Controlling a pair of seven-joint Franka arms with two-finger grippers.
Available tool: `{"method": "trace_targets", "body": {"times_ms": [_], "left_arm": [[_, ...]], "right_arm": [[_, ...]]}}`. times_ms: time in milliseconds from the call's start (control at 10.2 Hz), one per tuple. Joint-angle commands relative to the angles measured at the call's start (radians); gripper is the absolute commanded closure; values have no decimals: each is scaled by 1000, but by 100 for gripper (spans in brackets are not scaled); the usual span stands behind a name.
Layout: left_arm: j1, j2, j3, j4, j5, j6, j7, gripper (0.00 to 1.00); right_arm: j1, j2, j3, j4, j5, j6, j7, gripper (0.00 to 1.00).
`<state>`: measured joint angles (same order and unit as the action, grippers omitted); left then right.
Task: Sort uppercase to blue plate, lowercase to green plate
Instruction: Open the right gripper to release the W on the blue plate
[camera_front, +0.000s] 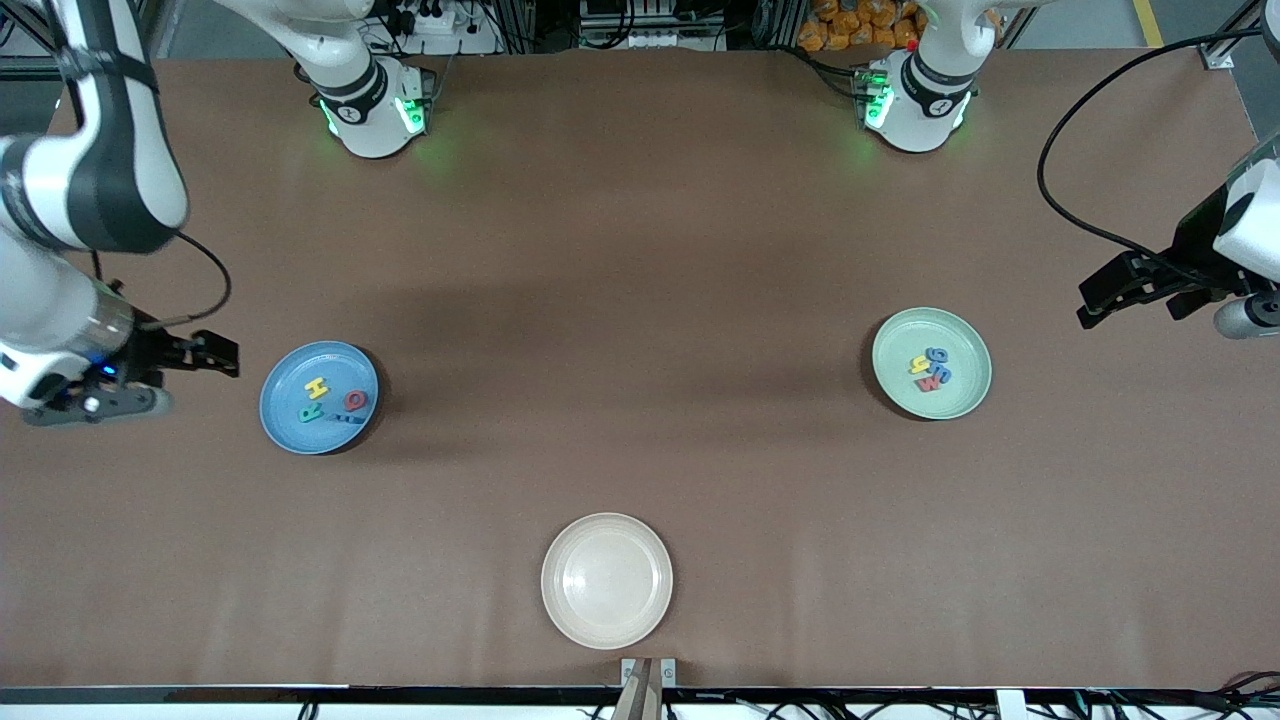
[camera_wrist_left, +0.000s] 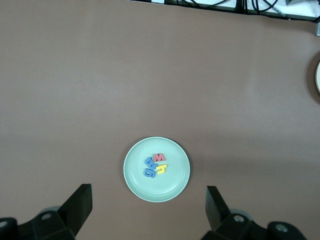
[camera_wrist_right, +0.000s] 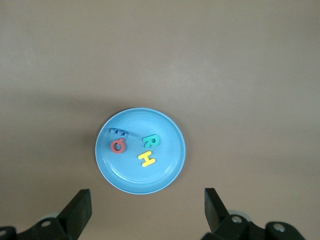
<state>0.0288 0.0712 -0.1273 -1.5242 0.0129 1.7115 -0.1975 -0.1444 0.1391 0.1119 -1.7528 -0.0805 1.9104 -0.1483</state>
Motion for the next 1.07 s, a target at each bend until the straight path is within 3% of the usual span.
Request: {"method": "trace_targets", "body": {"times_ms": [0,293,488,976], "left_arm": [[-1,4,-2,13,-2,-13,-10,0],[3,2,-2,9,-2,-16,-5,0],[3,4,-2,9,-2,-18,-3,0],[2,4,-2,9,-1,-18,6,0]], "right_arm": [[-41,-100,19,-25,14,-5,0,0],[-41,-173,12,-5,21,-54,3,0],[-14,-184,-46,56,102,-138,1,0],[106,-179,-144,166,103,-278,7,0]]}}
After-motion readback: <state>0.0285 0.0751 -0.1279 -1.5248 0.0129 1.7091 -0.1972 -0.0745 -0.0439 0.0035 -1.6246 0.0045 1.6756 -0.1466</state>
